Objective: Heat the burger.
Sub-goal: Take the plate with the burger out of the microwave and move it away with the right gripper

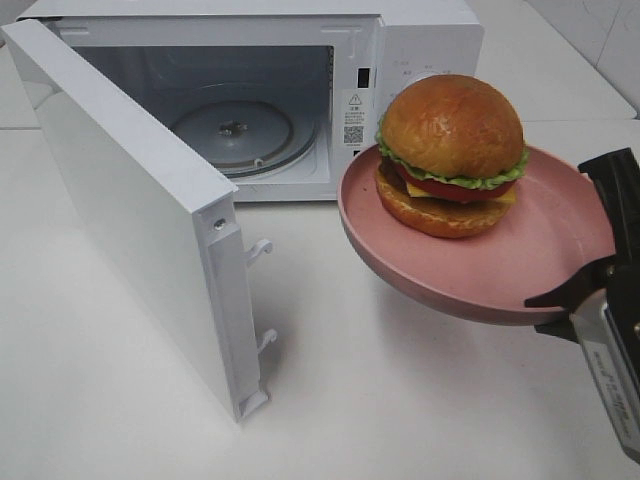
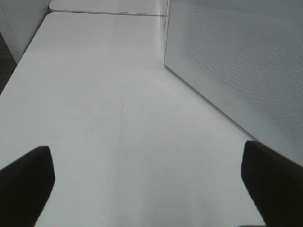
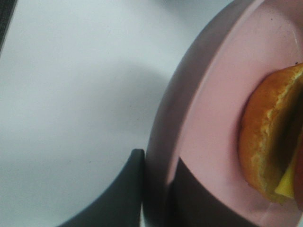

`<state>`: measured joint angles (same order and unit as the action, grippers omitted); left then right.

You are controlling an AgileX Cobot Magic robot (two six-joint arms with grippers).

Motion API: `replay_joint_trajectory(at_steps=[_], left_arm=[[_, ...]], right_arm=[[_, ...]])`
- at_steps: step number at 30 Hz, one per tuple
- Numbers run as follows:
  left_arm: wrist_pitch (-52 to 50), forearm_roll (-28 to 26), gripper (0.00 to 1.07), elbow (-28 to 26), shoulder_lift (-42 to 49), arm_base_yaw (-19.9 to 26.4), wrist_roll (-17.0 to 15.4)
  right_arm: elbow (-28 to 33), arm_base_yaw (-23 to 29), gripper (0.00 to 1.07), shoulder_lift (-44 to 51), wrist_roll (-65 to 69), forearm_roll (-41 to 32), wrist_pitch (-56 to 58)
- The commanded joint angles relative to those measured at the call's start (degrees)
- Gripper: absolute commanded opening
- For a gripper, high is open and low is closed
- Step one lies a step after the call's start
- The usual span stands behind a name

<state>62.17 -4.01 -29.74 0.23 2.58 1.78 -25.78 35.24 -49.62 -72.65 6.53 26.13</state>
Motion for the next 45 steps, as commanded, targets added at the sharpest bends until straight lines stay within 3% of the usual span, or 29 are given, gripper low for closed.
replay_joint_trajectory(at_steps=[1, 18, 45], left_arm=[[-0.74, 0.0, 1.0, 0.11, 0.92, -0.11, -0.06], [-0.74, 0.0, 1.0, 0.11, 0.92, -0.11, -0.06], [-0.74, 0.0, 1.0, 0.11, 0.92, -0.11, -0.06]], right_arm=[[0.34, -0.11, 0.02, 3.21, 4.01, 3.44, -0.57], [4.3, -0.11, 0.02, 13.24, 25.27, 16.5, 11.0], [7.96, -0.11, 0.02, 14.21, 54.55, 33.58, 21.2]])
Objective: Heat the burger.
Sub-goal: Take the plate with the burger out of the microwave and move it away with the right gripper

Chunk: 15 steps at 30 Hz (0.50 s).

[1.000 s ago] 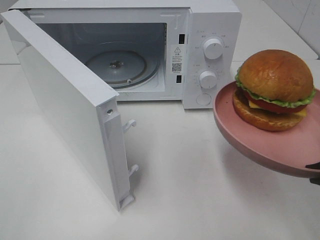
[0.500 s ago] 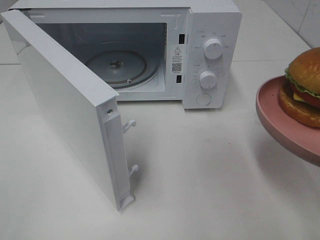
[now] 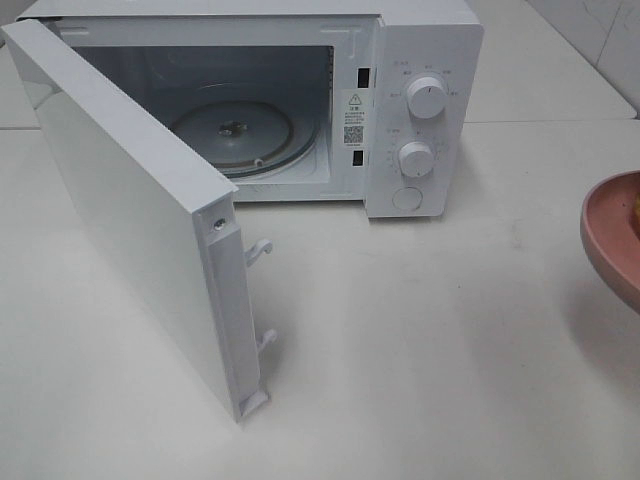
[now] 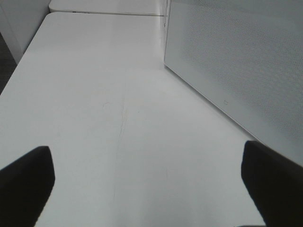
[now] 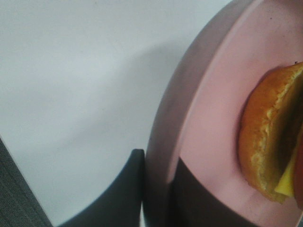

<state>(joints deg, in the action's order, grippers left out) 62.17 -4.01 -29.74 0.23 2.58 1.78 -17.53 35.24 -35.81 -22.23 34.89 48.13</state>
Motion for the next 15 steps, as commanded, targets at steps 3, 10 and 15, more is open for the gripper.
replay_joint_trajectory(at_steps=[3, 10, 15], left_arm=[[-0.74, 0.0, 1.0, 0.11, 0.92, -0.11, -0.06], [-0.74, 0.0, 1.0, 0.11, 0.92, -0.11, -0.06], [-0.74, 0.0, 1.0, 0.11, 0.92, -0.11, -0.06]], right_arm=[[-0.29, -0.11, 0.02, -0.63, 8.19, 7.05, 1.6], [-0.29, -0.11, 0.0, -2.98, 18.51, 8.94, 2.75], [-0.29, -0.11, 0.0, -4.7, 25.15, 10.14, 3.72]])
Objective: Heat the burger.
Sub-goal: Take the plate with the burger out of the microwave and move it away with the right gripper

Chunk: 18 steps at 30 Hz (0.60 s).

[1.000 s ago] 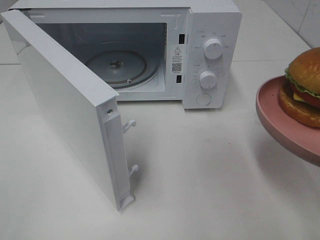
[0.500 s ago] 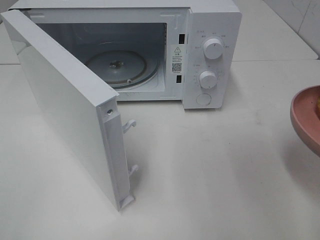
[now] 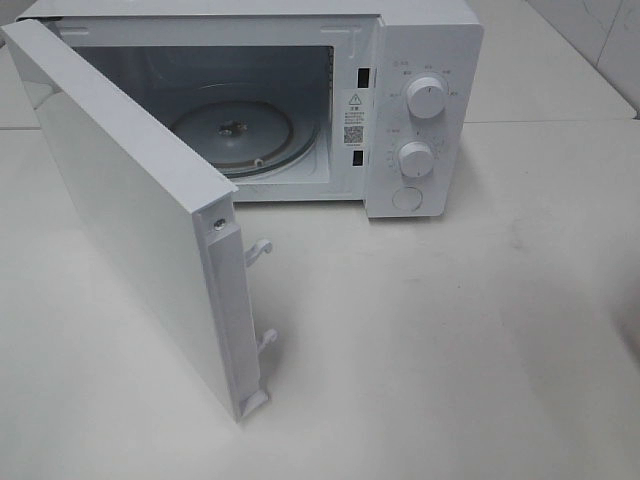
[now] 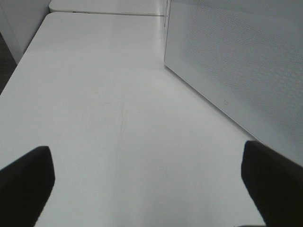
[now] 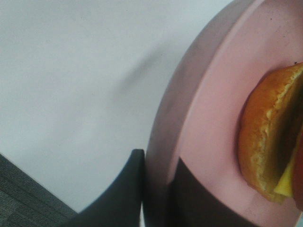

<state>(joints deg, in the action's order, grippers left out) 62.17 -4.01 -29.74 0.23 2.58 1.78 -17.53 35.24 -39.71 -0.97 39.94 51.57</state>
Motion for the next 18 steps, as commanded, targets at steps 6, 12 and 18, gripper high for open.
replay_joint_trajectory(at_steps=[6, 12, 18], left_arm=[[-0.74, 0.0, 1.0, 0.11, 0.92, -0.11, -0.06], [-0.74, 0.0, 1.0, 0.11, 0.92, -0.11, -0.06], [-0.74, 0.0, 1.0, 0.11, 0.92, -0.11, -0.06]], right_arm=[[-2.06, -0.11, 0.0, -5.73, 10.2, 6.88, 1.32], [-5.21, -0.11, 0.0, -14.21, 22.75, 8.37, 1.32], [-9.0, -0.11, 0.0, -23.55, 34.21, 9.63, 3.15]])
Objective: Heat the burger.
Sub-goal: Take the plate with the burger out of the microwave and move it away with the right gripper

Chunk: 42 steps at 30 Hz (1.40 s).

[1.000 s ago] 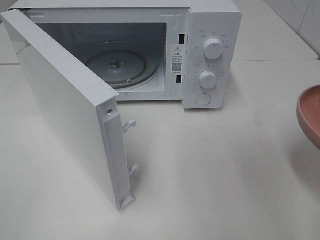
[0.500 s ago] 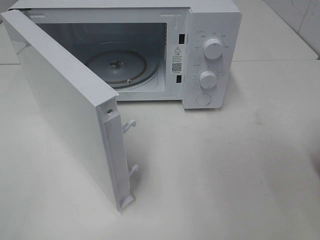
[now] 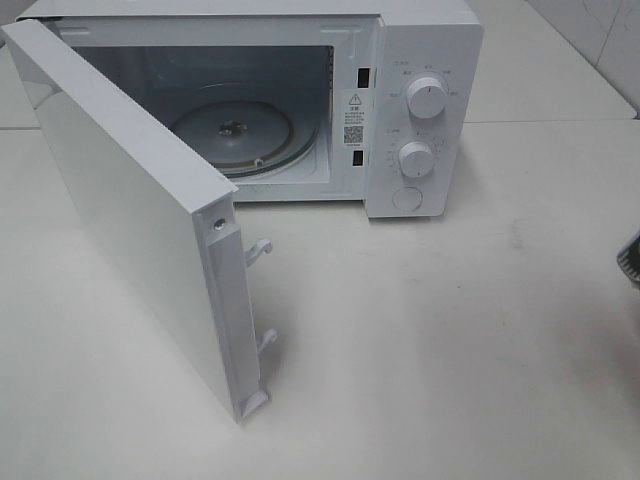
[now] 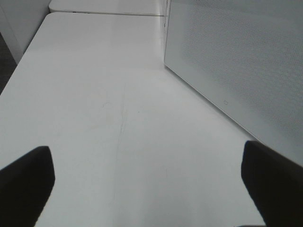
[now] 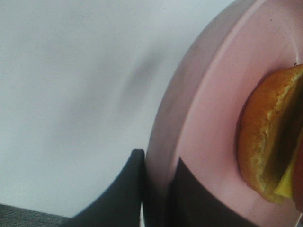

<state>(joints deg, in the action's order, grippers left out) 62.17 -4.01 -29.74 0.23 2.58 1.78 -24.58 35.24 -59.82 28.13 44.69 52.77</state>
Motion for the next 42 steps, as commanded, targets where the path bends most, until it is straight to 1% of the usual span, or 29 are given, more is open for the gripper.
replay_joint_trajectory(at_steps=[1, 3, 4, 6, 7, 8, 9, 11, 12, 17, 21, 23, 30, 34, 36, 42], left_arm=[[-0.74, 0.0, 1.0, 0.11, 0.92, -0.11, -0.06], [-0.74, 0.0, 1.0, 0.11, 0.92, -0.11, -0.06], [-0.74, 0.0, 1.0, 0.11, 0.92, -0.11, -0.06], [-0.74, 0.0, 1.0, 0.11, 0.92, -0.11, -0.06], [-0.74, 0.0, 1.0, 0.11, 0.92, -0.11, -0.06], [-0.74, 0.0, 1.0, 0.11, 0.92, -0.11, -0.06], [-0.74, 0.0, 1.0, 0.11, 0.92, -0.11, -0.06], [-0.74, 0.0, 1.0, 0.11, 0.92, -0.11, -0.06], [-0.74, 0.0, 1.0, 0.11, 0.92, -0.11, -0.06], [-0.74, 0.0, 1.0, 0.11, 0.92, -0.11, -0.06], [-0.74, 0.0, 1.0, 0.11, 0.92, -0.11, -0.06], [-0.74, 0.0, 1.0, 0.11, 0.92, -0.11, -0.06], [-0.74, 0.0, 1.0, 0.11, 0.92, -0.11, -0.06], [-0.74, 0.0, 1.0, 0.11, 0.92, -0.11, -0.06], [-0.74, 0.0, 1.0, 0.11, 0.92, -0.11, -0.06], [-0.74, 0.0, 1.0, 0.11, 0.92, -0.11, -0.06]], right_arm=[[-1.95, -0.11, 0.0, -3.44, 5.1, 4.87, 1.95], [-3.67, -0.11, 0.0, -8.19, 10.03, 4.93, 2.98], [-3.67, -0.11, 0.0, -8.19, 10.03, 4.93, 2.98], [-5.27, -0.11, 0.0, -12.83, 13.87, 4.93, 3.72], [-5.27, -0.11, 0.0, -12.83, 13.87, 4.93, 3.72], [-6.19, -0.11, 0.0, -15.99, 15.87, 4.93, 3.95], [-6.19, -0.11, 0.0, -15.99, 15.87, 4.93, 3.95], [-7.33, -0.11, 0.0, -20.11, 18.85, 4.93, 3.95], [-7.33, -0.11, 0.0, -20.11, 18.85, 4.93, 3.95], [-8.37, -0.23, 0.01, -27.22, 22.63, 5.04, 3.55], [-8.37, -0.23, 0.01, -29.68, 24.35, 5.04, 1.95], [-8.37, -0.23, 0.01, -32.83, 27.16, 5.04, 0.29], [-8.37, -0.23, 0.03, -35.98, 30.83, 5.56, -2.01], [-8.37, -0.23, 0.04, -37.87, 32.72, 5.9, -2.29], [-8.37, -0.23, 0.05, -40.39, 35.12, 5.96, -2.46], [-8.37, -0.23, 0.06, -43.03, 36.44, 5.96, -2.52]])
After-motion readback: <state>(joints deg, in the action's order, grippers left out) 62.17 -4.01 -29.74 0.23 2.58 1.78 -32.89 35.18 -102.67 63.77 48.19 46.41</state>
